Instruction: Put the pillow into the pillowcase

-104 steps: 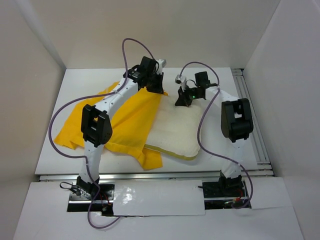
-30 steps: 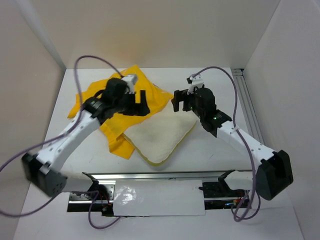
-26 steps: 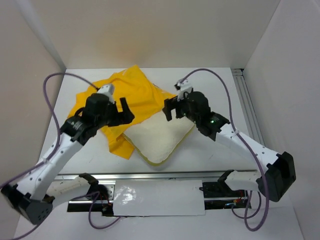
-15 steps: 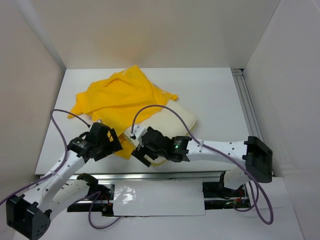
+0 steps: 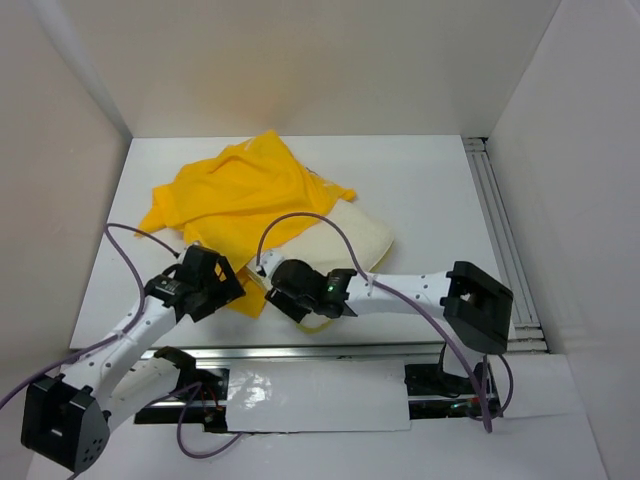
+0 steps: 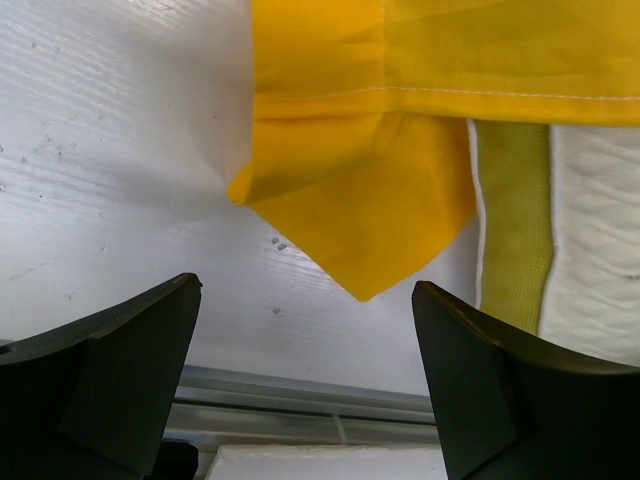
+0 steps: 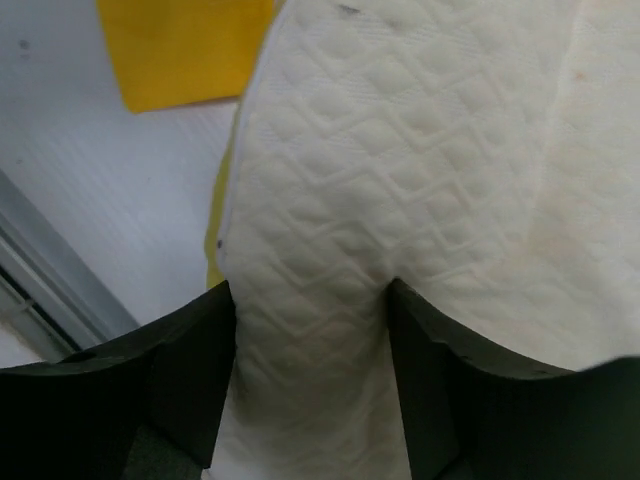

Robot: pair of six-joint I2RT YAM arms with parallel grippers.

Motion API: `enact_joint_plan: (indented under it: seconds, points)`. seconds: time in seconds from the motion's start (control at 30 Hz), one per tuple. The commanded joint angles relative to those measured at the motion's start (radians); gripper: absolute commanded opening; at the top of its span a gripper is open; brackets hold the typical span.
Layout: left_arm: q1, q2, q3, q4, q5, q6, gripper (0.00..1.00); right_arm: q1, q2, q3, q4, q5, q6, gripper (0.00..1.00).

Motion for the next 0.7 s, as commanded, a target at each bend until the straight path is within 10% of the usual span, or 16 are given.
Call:
enact_joint_plan:
  seconds: [0.0, 0.13, 0.67]
  points:
    - [0.019, 0.012, -0.024, 0.109, -0.018, -0.01, 1.0, -0.054, 0.038, 0.043, 0.025, -0.028, 0.037, 0.6]
    - [0.032, 0.056, -0.047, 0.178, -0.049, 0.026, 1.0, -0.09, 0.031, 0.054, 0.035, -0.072, 0.066, 0.0]
    - [0.084, 0.346, 0.027, 0.305, -0.149, 0.073, 1.0, -0.131, -0.13, 0.042, 0.108, -0.224, 0.056, 0.0]
